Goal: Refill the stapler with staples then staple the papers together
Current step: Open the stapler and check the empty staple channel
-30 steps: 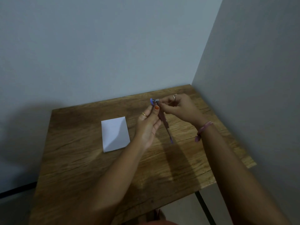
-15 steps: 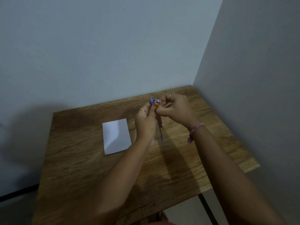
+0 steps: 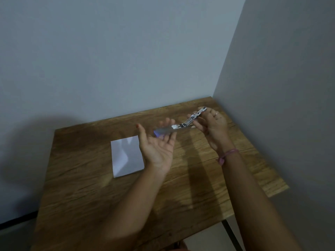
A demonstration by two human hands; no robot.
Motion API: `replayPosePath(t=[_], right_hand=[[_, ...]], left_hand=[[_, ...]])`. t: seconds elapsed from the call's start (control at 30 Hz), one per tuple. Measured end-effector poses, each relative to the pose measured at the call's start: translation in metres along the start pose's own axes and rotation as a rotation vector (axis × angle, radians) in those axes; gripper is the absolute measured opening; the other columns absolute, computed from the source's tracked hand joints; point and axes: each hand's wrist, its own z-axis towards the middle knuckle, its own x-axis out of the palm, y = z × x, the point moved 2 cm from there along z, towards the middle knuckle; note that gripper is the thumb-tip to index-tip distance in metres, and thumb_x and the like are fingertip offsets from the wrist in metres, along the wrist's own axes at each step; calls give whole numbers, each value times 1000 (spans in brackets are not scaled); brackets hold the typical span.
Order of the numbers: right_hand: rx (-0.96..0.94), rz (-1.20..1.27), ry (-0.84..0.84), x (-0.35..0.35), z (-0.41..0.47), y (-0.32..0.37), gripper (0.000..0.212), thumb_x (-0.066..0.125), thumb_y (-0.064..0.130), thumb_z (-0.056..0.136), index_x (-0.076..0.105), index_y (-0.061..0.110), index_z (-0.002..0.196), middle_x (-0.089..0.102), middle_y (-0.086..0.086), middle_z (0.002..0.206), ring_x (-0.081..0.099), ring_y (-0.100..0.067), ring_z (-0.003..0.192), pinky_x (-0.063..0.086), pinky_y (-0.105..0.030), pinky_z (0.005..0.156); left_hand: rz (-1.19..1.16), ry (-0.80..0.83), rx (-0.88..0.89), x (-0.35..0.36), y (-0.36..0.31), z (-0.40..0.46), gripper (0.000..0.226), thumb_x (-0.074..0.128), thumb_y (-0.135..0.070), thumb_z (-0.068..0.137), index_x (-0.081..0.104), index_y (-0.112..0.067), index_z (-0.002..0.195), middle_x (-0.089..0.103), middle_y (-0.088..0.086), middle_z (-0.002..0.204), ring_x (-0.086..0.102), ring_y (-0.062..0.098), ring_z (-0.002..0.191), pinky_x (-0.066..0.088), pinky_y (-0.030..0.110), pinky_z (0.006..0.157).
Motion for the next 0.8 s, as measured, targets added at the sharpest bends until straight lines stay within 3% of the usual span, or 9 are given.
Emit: replayPosePath(t=[0.1,0.2,0.27,0.4,0.53,0.67,0.8], right_hand=[[79,-33,82,-7,1,3,20,54,9,94,69,13,82,74,-6,80,74,-24,82,58,-20,61],[144,-114,176,-7,-1,1,26,50,6,95,72,14,82,74,-8,82,74,-25,81,58,-21,60],[163,-147,219,-6,-2,1,26,49,4,95,72,12,85,74,-8,84,74,-25,81,58,-21,60],[135,-227,220,-5,-3,1,18,52,3,94,68,9,97,75,-8,88,73,-21,84,59,-25,67],[72,-308,172,-5,-7,0,20,59,0,90,65,8,107,74,-5,82,72,-18,80,57,-23,65],[8,-420,154,-8,-13,1,37,64,-1,86,57,7,121,73,-4,88,72,-19,82,59,-29,69],[-137,-647,129,-11,-18,5,31,65,5,87,60,14,116,70,-2,102,70,-16,89,57,-26,76]], left_hand=[[56,-40,-214,-12,9,-2,43,63,-46,83,67,-3,92,69,17,102,71,28,89,61,35,73],[171,32,-527,-10,16,-5,48,63,-37,85,63,5,107,67,23,103,71,28,83,58,35,76],[141,77,-612,-4,18,-5,47,60,-34,87,64,6,111,67,22,102,72,26,80,58,33,75],[38,29,-582,-2,23,0,26,64,-16,82,71,4,97,69,18,93,72,18,69,60,25,61],[-14,-3,-593,-3,27,-3,24,65,-13,79,72,6,92,70,16,86,71,16,67,60,23,58],[-45,-28,-597,-2,30,-4,29,67,-12,77,69,6,100,70,15,85,71,15,66,59,22,57],[-60,-39,-587,-2,35,-3,41,66,-12,77,62,4,114,67,14,90,70,14,66,59,22,59]])
